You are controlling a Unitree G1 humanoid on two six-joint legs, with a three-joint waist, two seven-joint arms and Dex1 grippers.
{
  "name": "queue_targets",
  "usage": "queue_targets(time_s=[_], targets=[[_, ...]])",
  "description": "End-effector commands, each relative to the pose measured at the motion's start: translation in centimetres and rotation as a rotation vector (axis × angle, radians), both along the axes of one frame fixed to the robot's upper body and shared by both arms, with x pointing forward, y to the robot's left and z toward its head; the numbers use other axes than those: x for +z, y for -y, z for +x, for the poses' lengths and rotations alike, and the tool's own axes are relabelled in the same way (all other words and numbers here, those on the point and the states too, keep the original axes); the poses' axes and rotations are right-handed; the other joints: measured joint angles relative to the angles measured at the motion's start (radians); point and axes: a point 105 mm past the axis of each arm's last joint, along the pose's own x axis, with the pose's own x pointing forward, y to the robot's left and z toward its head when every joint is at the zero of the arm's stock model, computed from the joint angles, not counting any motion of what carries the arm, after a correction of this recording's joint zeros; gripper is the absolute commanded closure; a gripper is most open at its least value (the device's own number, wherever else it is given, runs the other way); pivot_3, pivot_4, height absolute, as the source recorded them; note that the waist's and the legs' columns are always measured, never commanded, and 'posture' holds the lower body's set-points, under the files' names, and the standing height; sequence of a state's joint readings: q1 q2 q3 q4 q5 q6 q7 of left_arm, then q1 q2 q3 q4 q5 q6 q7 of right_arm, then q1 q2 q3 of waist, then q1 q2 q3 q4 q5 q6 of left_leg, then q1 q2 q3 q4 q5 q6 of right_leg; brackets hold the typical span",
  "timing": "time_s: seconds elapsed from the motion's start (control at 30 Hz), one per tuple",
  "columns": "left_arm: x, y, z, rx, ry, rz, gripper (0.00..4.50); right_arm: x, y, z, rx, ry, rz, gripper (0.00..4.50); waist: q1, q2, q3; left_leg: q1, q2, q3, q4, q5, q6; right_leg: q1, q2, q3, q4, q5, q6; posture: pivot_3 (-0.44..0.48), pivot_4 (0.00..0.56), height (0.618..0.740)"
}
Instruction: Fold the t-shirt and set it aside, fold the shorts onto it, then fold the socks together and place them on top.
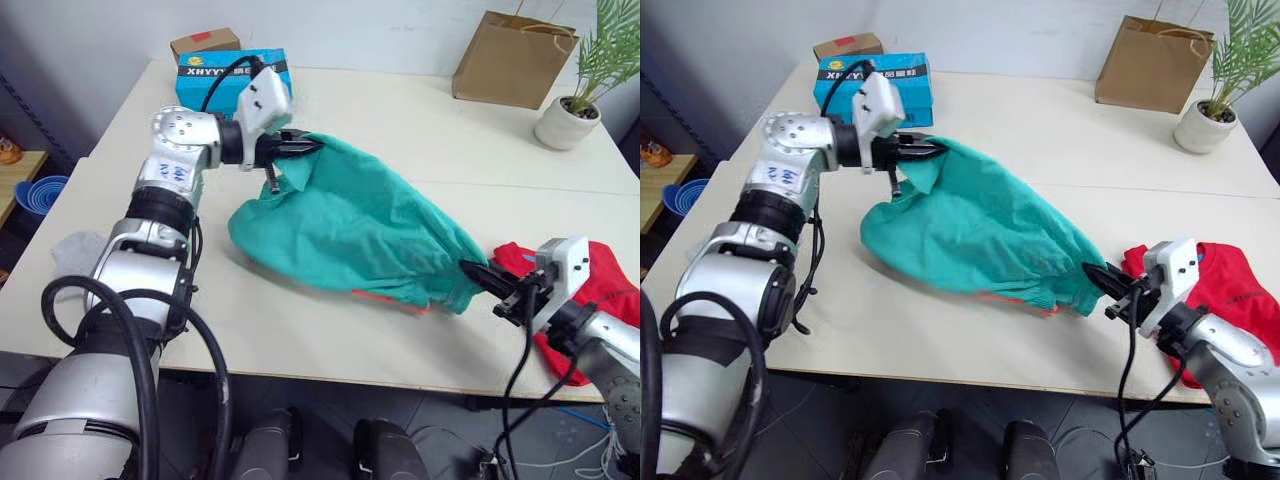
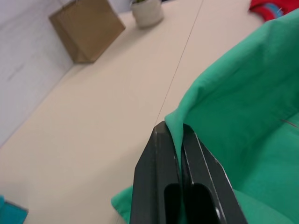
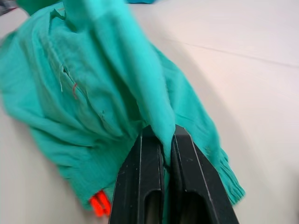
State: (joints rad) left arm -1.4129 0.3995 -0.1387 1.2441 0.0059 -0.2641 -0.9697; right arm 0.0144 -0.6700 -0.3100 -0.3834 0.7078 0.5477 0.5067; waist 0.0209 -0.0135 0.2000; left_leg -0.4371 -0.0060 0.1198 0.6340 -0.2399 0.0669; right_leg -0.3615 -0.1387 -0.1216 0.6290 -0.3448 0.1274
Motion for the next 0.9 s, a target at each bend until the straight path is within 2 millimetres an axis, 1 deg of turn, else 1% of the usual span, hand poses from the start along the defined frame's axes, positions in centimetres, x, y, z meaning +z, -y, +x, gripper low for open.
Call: queue_targets(time_s=[0.03,0.2,0.23,0.3,0.33,0.37,0.43,0.5,0.57,0.63,0.73,0.77,0.8,0.83,0.9], targets=[[0.1,-0.3,0.9,0.084,0.026,0.023,4.50,-0.1,0.0,0.8,-0.033,0.017,-0.057,4.49,-0.003,0.000,0.000,-0.001,0.000,0.000,0.001,0.000,0.000,0.000,0.000,0.000,0.001,0.000,0.000,0.000,0.150,0.740],[-2.0,-0.5,1.7,0.162,0.011,0.028,4.50,-0.2,0.0,2.7,-0.062,0.027,-0.047,4.49,-0.006,-0.001,0.001,-0.001,0.001,0.000,0.008,0.001,0.001,-0.001,-0.001,0.001,0.007,0.000,0.000,0.000,0.150,0.740],[-2.2,-0.5,1.7,0.166,0.002,0.020,4.50,-0.3,0.1,2.9,-0.071,0.025,-0.045,4.49,-0.004,-0.001,0.001,-0.002,0.001,-0.001,0.010,0.000,0.002,-0.001,-0.001,0.001,0.008,0.000,0.000,0.000,0.150,0.740],[-3.0,-0.5,1.6,0.165,-0.031,-0.009,4.50,-0.6,0.0,3.2,-0.087,-0.012,0.012,4.49,-0.002,-0.001,0.001,-0.002,0.001,-0.001,0.012,0.000,0.002,-0.001,-0.002,0.001,0.008,0.000,0.000,0.000,0.150,0.740],[-3.1,-0.5,1.7,0.173,-0.049,-0.059,4.50,-1.1,-0.5,2.9,-0.063,-0.063,0.044,4.49,-0.002,-0.001,0.001,-0.002,0.001,-0.001,0.012,0.000,0.002,-0.001,-0.003,0.001,0.008,0.000,0.000,0.000,0.150,0.740],[-3.2,-0.6,1.8,0.185,-0.077,-0.096,4.13,-1.0,-0.5,3.0,-0.078,-0.051,0.036,3.94,-0.002,-0.001,0.001,-0.002,0.001,-0.001,0.013,0.000,0.002,-0.002,-0.006,0.001,0.009,0.000,0.000,0.000,0.150,0.740],[-2.7,-0.7,1.9,0.200,-0.066,-0.139,3.64,-0.7,-0.5,2.9,-0.088,-0.053,0.040,3.40,-0.001,-0.001,0.001,-0.003,0.001,-0.002,0.013,0.000,0.002,-0.002,-0.008,0.001,0.013,0.000,0.000,0.000,0.150,0.740],[-1.8,-1.1,2.1,0.223,-0.038,-0.197,3.04,0.3,0.0,2.8,-0.121,-0.012,0.038,2.68,-0.001,-0.001,0.001,-0.007,0.000,-0.002,0.014,0.000,0.002,-0.006,-0.007,0.001,0.016,0.000,0.000,0.000,0.150,0.740],[-1.3,-1.7,2.3,0.247,-0.031,-0.252,2.41,1.2,0.4,2.4,-0.132,0.023,0.034,2.01,-0.001,-0.001,0.001,-0.007,0.000,-0.001,0.014,0.000,0.002,-0.007,-0.007,0.001,0.017,0.000,0.000,0.000,0.150,0.740],[-0.3,-2.8,2.4,0.271,-0.003,-0.325,1.79,2.2,0.6,1.5,-0.110,0.075,0.023,1.35,-0.001,-0.001,0.001,-0.007,0.000,-0.001,0.014,0.000,0.002,-0.007,-0.004,0.001,0.017,0.000,0.000,0.000,0.150,0.740],[1.2,-4.5,2.1,0.277,0.052,-0.413,0.80,3.6,1.1,0.0,-0.083,0.169,-0.007,0.23,0.000,-0.001,0.001,-0.007,0.000,-0.001,0.014,0.000,0.002,-0.008,-0.003,0.001,0.017,0.000,0.000,0.000,0.150,0.740],[1.5,-4.7,1.9,0.257,0.067,-0.425,0.50,4.1,1.1,-0.4,-0.068,0.201,-0.021,0.00,-0.001,-0.001,0.001,-0.007,0.000,-0.001,0.014,0.000,0.002,-0.007,-0.002,0.001,0.017,0.000,0.000,0.000,0.150,0.740],[1.7,-4.6,1.2,0.191,0.059,-0.438,0.16,4.5,0.9,-0.9,-0.044,0.229,-0.038,0.00,-0.001,-0.001,0.001,-0.006,0.000,0.000,0.014,0.000,0.002,-0.007,-0.002,0.001,0.017,0.000,0.000,0.000,0.150,0.740],[1.6,-4.6,0.8,0.148,0.073,-0.408,0.02,4.8,0.3,-1.5,0.002,0.251,-0.058,0.00,-0.001,-0.001,0.000,-0.006,0.000,0.000,0.014,0.000,0.002,-0.007,-0.002,0.002,0.017,0.000,0.000,0.000,0.150,0.740],[0.1,-4.1,-0.6,0.015,0.080,-0.276,0.02,4.9,-1.5,-2.7,0.126,0.262,-0.097,0.00,-0.002,-0.001,0.000,-0.005,0.000,0.001,0.014,0.000,0.002,-0.007,-0.001,0.002,0.017,0.000,0.000,0.000,0.150,0.740]])
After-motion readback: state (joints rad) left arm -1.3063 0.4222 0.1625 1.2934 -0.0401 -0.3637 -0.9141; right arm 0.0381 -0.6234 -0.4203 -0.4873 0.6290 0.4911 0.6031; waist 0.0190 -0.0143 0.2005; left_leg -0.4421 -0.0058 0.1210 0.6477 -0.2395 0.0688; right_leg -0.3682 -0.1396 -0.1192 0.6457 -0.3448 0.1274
